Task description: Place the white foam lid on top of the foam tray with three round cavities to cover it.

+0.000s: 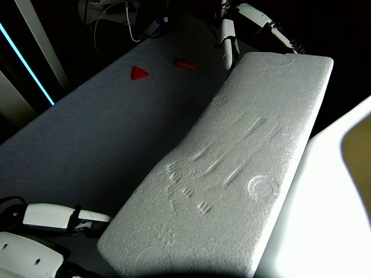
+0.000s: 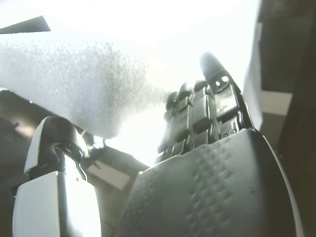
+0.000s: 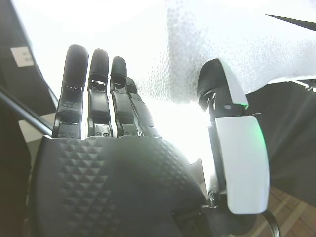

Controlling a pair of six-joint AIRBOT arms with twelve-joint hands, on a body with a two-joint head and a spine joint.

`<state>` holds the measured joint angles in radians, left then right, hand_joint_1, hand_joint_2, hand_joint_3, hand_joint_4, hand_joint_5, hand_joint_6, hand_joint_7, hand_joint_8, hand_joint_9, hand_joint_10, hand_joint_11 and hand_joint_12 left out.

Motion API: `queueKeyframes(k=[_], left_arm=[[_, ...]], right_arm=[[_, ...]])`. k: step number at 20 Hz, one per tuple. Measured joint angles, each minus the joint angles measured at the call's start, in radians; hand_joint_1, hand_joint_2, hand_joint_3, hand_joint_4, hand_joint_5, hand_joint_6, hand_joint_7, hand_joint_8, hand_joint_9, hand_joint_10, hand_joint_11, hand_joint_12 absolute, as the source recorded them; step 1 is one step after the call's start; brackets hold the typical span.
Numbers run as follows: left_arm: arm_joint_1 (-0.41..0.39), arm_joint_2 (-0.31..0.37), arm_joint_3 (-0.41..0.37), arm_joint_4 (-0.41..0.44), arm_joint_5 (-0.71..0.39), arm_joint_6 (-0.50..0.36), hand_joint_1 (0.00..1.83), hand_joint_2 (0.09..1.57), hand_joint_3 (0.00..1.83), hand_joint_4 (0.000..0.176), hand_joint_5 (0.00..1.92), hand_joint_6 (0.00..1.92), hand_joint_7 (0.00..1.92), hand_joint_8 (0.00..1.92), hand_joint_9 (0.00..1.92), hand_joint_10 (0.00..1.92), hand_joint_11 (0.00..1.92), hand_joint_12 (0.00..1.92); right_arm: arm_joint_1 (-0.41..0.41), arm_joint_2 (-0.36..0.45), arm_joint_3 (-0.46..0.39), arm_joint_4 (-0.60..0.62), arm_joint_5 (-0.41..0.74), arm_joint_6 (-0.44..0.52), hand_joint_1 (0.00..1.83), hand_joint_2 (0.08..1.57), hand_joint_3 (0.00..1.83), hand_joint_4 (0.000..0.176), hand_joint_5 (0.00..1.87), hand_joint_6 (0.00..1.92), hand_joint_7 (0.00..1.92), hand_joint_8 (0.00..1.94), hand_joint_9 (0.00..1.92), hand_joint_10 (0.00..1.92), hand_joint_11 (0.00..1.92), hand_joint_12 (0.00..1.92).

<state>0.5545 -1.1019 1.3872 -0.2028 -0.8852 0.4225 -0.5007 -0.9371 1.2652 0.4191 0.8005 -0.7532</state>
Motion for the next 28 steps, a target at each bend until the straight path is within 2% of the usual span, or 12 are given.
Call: queueKeyframes(k=[4, 6, 10, 11, 12, 13, 14, 19, 20, 21, 22, 28], left_arm=[[-0.003, -0.021, 0.031, -0.013, 0.035, -0.001, 0.54, 1.07, 0.0, 0.0, 0.23, 0.0, 0.07, 0.0, 0.08, 0.01, 0.0, 1.15], [-0.004, -0.037, 0.051, -0.023, 0.063, -0.006, 0.52, 1.06, 0.0, 0.0, 0.21, 0.0, 0.08, 0.0, 0.07, 0.01, 0.0, 0.95], [-0.004, -0.053, 0.076, -0.031, 0.105, -0.009, 0.51, 1.06, 0.0, 0.0, 0.22, 0.0, 0.09, 0.0, 0.09, 0.01, 0.0, 0.95], [-0.004, -0.056, 0.082, -0.031, 0.112, -0.009, 0.51, 1.06, 0.0, 0.0, 0.21, 0.0, 0.08, 0.0, 0.06, 0.01, 0.0, 0.86], [-0.004, -0.06, 0.087, -0.024, 0.118, -0.008, 0.51, 1.07, 0.0, 0.0, 0.2, 0.0, 0.07, 0.0, 0.05, 0.01, 0.0, 0.84], [-0.01, -0.062, 0.092, -0.023, 0.129, -0.009, 0.52, 1.07, 0.0, 0.0, 0.2, 0.0, 0.06, 0.0, 0.05, 0.01, 0.0, 0.84], [-0.016, -0.063, 0.096, -0.016, 0.145, -0.009, 0.53, 1.07, 0.01, 0.0, 0.18, 0.0, 0.05, 0.0, 0.04, 0.01, 0.0, 0.84], [-0.035, -0.056, 0.098, 0.024, 0.196, 0.0, 0.5, 1.07, 0.0, 0.0, 0.13, 0.0, 0.01, 0.01, 0.0, 0.0, 0.0, 0.69], [-0.04, -0.053, 0.098, 0.036, 0.202, 0.006, 0.44, 1.06, 0.0, 0.0, 0.1, 0.01, 0.0, 0.0, 0.0, 0.0, 0.0, 0.46], [-0.042, -0.053, 0.098, 0.037, 0.207, 0.009, 0.44, 1.05, 0.0, 0.003, 0.07, 0.02, 0.0, 0.0, 0.0, 0.0, 0.0, 0.09], [-0.05, -0.053, 0.098, 0.045, 0.223, 0.02, 0.45, 1.05, 0.0, 0.007, 0.05, 0.02, 0.0, 0.0, 0.0, 0.0, 0.0, 0.0], [-0.073, -0.062, 0.125, 0.074, 0.277, 0.029, 0.35, 1.06, 0.01, 0.001, 0.02, 0.0, 0.0, 0.0, 0.0, 0.0, 0.0, 0.0]], right_arm=[[0.025, -0.011, 0.026, -0.021, -0.034, 0.0, 0.62, 1.19, 0.0, 0.0, 0.0, 0.5, 0.22, 0.74, 0.14, 1.22, 0.0, 1.92], [0.036, -0.019, 0.039, -0.024, -0.05, 0.0, 0.65, 1.21, 0.0, 0.0, 0.05, 0.6, 0.27, 0.65, 0.13, 1.11, 0.0, 1.84], [0.05, -0.042, 0.066, -0.025, -0.072, 0.002, 0.64, 1.2, 0.0, 0.0, 0.0, 0.43, 0.16, 0.48, 0.01, 1.03, 0.0, 1.73], [0.05, -0.044, 0.072, -0.026, -0.077, 0.004, 0.62, 1.2, 0.0, 0.0, 0.0, 0.5, 0.16, 0.5, 0.0, 1.06, 0.0, 1.74], [0.05, -0.044, 0.074, -0.029, -0.081, 0.005, 0.6, 1.2, 0.0, 0.0, 0.0, 0.4, 0.07, 0.43, 0.0, 0.73, 0.0, 1.64], [0.05, -0.047, 0.077, -0.027, -0.084, 0.005, 0.63, 1.21, 0.0, 0.0, 0.0, 0.18, 0.01, 0.08, 0.0, 0.14, 0.0, 0.37], [0.05, -0.048, 0.077, -0.024, -0.088, 0.005, 0.63, 1.21, 0.0, 0.0, 0.01, 0.13, 0.0, 0.02, 0.0, 0.03, 0.0, 0.07], [0.049, -0.052, 0.08, -0.008, -0.13, -0.005, 0.62, 1.21, 0.0, 0.0, 0.05, 0.07, 0.0, 0.0, 0.0, 0.0, 0.0, 0.0], [0.049, -0.052, 0.08, -0.007, -0.132, -0.005, 0.6, 1.23, 0.01, 0.0, 0.08, 0.08, 0.0, 0.0, 0.0, 0.0, 0.0, 0.0], [0.049, -0.052, 0.08, -0.006, -0.132, -0.006, 0.6, 1.22, 0.01, 0.0, 0.15, 0.1, 0.0, 0.0, 0.0, 0.0, 0.0, 0.0], [0.049, -0.052, 0.08, -0.006, -0.132, -0.005, 0.6, 1.22, 0.0, 0.0, 0.12, 0.08, 0.0, 0.0, 0.0, 0.0, 0.0, 0.0], [0.05, -0.053, 0.087, -0.011, -0.138, -0.005, 0.58, 1.23, 0.01, 0.0, 0.12, 0.07, 0.0, 0.0, 0.0, 0.0, 0.0, 0.0]])
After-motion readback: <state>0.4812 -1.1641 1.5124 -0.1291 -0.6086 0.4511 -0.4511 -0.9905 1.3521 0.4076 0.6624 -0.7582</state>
